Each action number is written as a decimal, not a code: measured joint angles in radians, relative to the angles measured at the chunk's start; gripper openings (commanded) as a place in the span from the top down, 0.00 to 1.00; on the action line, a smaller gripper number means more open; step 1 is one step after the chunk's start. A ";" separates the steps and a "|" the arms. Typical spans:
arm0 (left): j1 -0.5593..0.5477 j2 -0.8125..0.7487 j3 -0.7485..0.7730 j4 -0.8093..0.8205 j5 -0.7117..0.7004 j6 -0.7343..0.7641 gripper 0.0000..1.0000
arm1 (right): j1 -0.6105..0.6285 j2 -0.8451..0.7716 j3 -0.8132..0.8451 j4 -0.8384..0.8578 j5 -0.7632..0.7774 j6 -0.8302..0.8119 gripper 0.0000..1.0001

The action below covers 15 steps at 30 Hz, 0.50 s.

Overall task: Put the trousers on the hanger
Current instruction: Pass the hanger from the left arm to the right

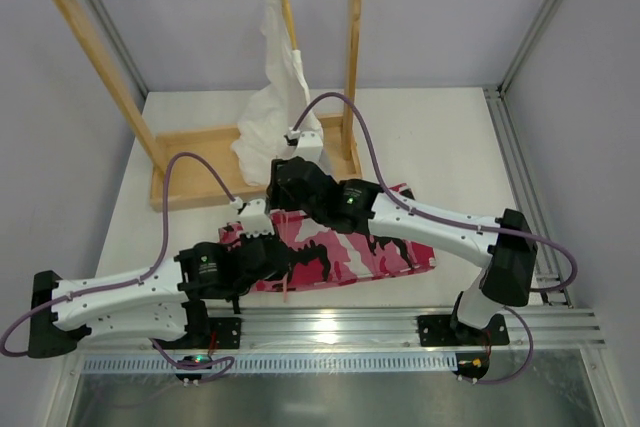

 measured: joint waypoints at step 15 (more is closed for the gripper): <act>0.000 0.016 0.000 0.016 0.001 0.004 0.99 | 0.000 0.095 0.018 -0.025 0.039 -0.045 0.91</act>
